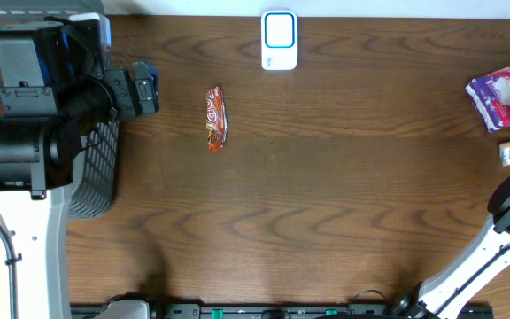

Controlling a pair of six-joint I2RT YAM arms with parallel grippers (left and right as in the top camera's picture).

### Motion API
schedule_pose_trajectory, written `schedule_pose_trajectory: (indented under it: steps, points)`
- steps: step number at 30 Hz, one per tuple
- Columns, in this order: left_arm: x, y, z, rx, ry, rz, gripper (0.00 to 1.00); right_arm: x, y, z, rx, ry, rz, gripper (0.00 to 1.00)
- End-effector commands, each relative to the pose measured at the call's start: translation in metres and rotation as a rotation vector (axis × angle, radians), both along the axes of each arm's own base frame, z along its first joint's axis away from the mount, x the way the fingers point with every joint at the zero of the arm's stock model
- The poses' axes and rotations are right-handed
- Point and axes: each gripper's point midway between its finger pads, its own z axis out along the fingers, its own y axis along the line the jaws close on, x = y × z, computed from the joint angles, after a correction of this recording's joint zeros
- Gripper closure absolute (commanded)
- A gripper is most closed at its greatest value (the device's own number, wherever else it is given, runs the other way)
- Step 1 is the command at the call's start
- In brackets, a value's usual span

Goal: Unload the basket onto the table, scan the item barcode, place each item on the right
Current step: 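Carry the orange packet right and drop it at the table's right edge, then return the right gripper and grasp the red-white candy bar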

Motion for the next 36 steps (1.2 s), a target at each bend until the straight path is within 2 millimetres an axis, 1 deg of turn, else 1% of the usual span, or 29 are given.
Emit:
schedule_pose_trajectory:
  steps: [1,3,6,8,9,10,13,15,16,17,20,22,23,25,26,30,32,35,36]
  points:
    - [-0.001,0.001,0.002,-0.002,-0.005,0.000,0.02,0.015,0.015,0.022,0.040,-0.067,0.080,0.41]
    - [-0.001,0.001,0.002,-0.002,-0.005,0.000,0.02,0.017,0.022,0.034,0.052,-0.088,0.093,0.42]
    - [-0.001,0.001,0.002,-0.002,-0.005,0.000,0.02,0.025,0.037,0.061,0.068,-0.156,0.130,0.43]
    - [-0.001,0.001,0.002,-0.002,-0.005,0.000,0.02,0.033,0.054,0.084,0.089,-0.222,0.173,0.43]
    - [-0.001,0.001,0.002,-0.002,-0.005,0.000,0.02,0.039,0.067,0.095,0.110,-0.260,0.215,0.43]
    - [-0.001,0.001,0.002,-0.002,-0.005,0.000,0.02,0.046,0.082,0.106,0.138,-0.301,0.271,0.42]
    - [-0.001,0.001,0.002,-0.002,-0.005,0.000,0.02,0.068,0.152,0.142,0.277,-0.448,0.533,0.38]
    - [-0.001,0.001,0.002,-0.002,-0.005,0.000,0.02,0.079,0.205,0.160,0.385,-0.534,0.722,0.27]
    - [-0.001,0.001,0.002,-0.002,-0.005,0.000,0.02,0.083,0.235,0.166,0.442,-0.567,0.811,0.21]
    - [-0.001,0.001,0.002,-0.002,-0.005,0.000,0.02,0.085,0.256,0.168,0.478,-0.577,0.863,0.16]
    - [-0.001,0.001,0.002,-0.002,-0.005,0.000,0.02,0.091,0.314,0.158,0.522,-0.532,0.967,0.10]
    - [-0.001,0.001,0.002,-0.002,-0.005,0.000,0.02,0.096,0.357,0.147,0.530,-0.493,1.047,0.09]
    - [-0.001,0.001,0.002,-0.002,-0.005,0.000,0.02,0.098,0.383,0.140,0.536,-0.477,1.097,0.09]
    - [-0.001,0.001,0.002,-0.002,-0.005,0.000,0.02,0.100,0.424,0.127,0.545,-0.450,1.173,0.09]
    - [-0.001,0.001,0.002,-0.002,-0.005,0.000,0.02,0.101,0.449,0.118,0.548,-0.438,1.221,0.09]
    - [-0.001,0.001,0.002,-0.002,-0.005,0.000,0.02,0.099,0.538,0.086,0.565,-0.414,1.379,0.09]
    - [-0.001,0.001,0.002,-0.002,-0.005,0.000,0.02,0.097,0.573,0.069,0.543,-0.402,1.420,0.07]
    - [-0.001,0.001,0.002,-0.002,-0.005,0.000,0.02,0.093,0.616,0.043,0.459,-0.376,1.473,0.04]
    - [-0.001,0.001,0.002,-0.002,-0.005,0.000,0.02,0.091,0.627,0.036,0.429,-0.369,1.489,0.02]
